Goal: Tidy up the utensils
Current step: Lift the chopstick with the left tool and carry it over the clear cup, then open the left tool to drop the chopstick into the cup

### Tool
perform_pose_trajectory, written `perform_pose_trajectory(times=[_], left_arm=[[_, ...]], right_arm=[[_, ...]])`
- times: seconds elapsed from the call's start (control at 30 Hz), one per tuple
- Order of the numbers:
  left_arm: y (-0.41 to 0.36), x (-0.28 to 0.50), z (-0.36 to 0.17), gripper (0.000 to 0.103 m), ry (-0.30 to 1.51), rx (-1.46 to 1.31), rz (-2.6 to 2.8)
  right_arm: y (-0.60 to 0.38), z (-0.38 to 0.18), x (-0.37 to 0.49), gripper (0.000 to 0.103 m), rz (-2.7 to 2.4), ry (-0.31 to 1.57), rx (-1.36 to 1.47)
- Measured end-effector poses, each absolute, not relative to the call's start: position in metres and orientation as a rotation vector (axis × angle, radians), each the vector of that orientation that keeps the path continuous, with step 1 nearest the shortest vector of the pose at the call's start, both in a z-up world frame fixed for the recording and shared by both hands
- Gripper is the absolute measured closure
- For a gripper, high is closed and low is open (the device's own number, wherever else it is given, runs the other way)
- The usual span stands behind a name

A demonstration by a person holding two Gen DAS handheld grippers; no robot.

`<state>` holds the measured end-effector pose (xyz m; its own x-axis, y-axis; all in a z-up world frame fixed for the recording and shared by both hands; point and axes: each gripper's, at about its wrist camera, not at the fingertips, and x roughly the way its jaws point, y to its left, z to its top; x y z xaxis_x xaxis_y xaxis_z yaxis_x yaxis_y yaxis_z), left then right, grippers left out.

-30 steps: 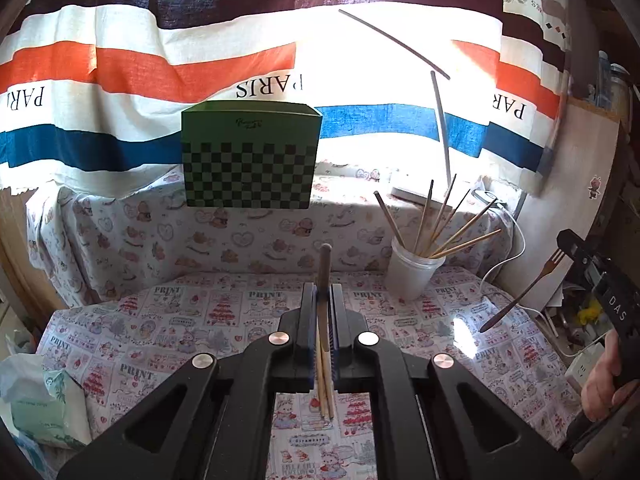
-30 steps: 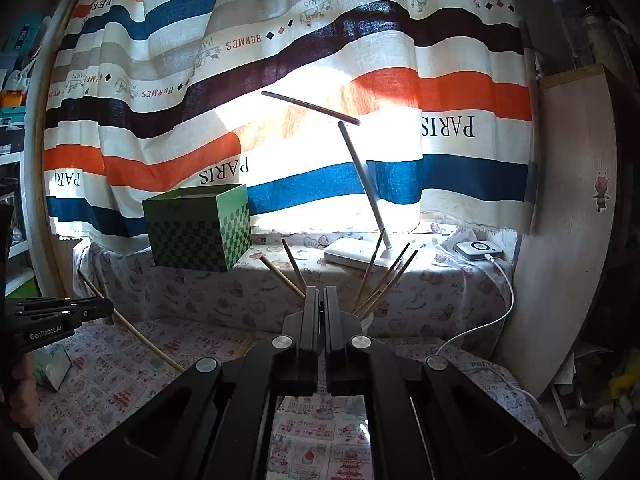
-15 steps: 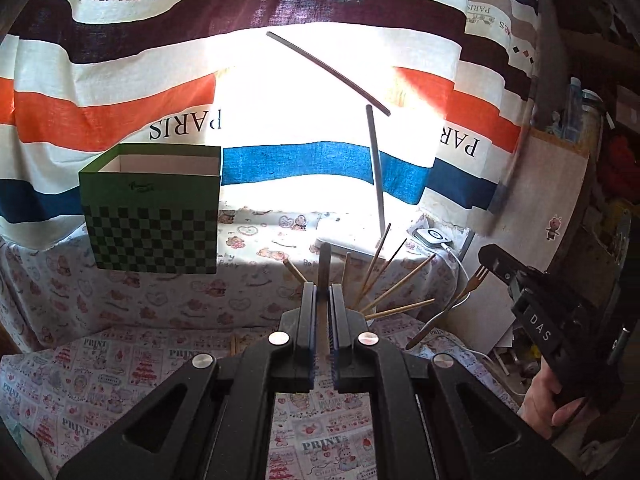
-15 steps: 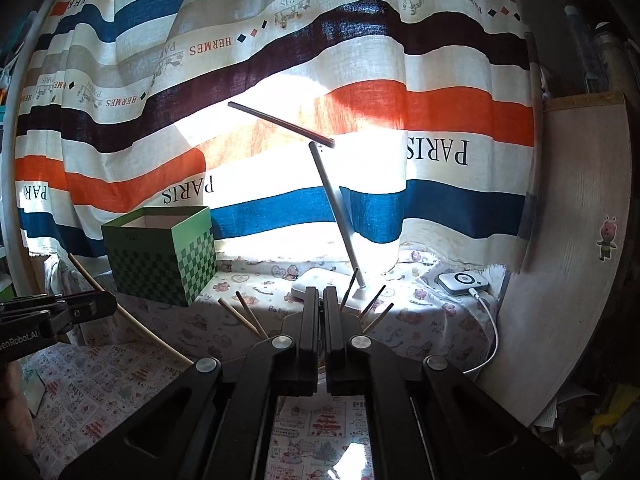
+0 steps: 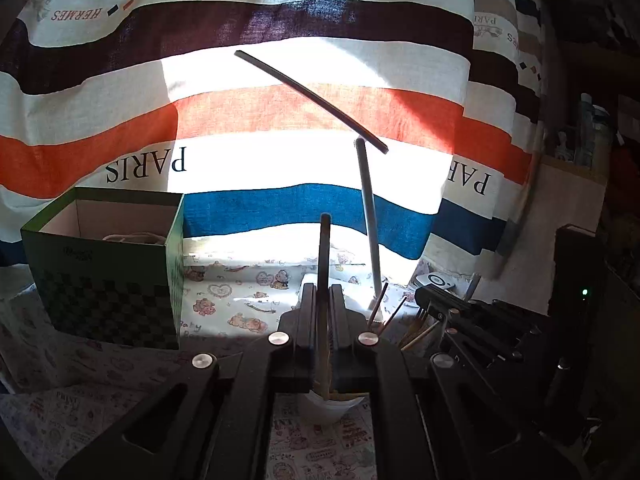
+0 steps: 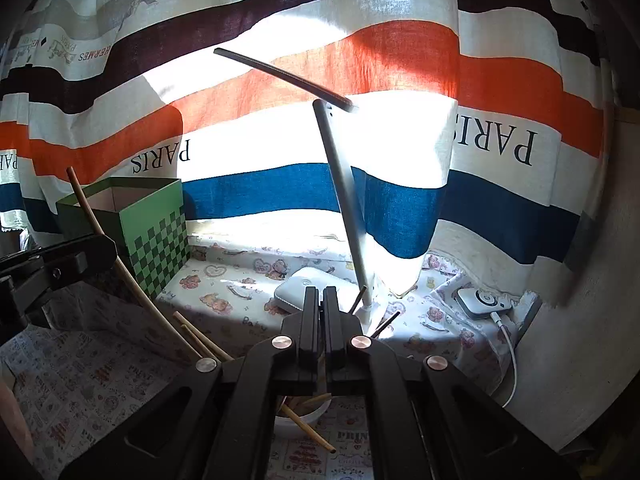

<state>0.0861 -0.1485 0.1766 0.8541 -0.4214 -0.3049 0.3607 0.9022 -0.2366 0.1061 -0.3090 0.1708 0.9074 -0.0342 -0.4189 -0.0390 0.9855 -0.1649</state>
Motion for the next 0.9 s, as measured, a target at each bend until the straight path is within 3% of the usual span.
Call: perform_pose_trajectory(times=[0.43, 0.8, 0.9], left_arm=[[-0.157, 0.104, 0.165, 0.099, 0.342, -0.21, -0.45], [-0.167, 0.109, 0.177, 0.099, 0.24, -0.193, -0.432], [-0.177, 0.123, 0.163, 0.099, 0.307, -0.149, -0.389]], right_arm=[[-0.319, 0.15, 0.152, 0.101, -0.051, 0.516, -0.151], [-0.338, 0.158, 0.131, 0.101, -0.021, 0.498, -0.08], [-0.344, 0.162, 0.127, 0.1, -0.028, 0.483, -0.074]])
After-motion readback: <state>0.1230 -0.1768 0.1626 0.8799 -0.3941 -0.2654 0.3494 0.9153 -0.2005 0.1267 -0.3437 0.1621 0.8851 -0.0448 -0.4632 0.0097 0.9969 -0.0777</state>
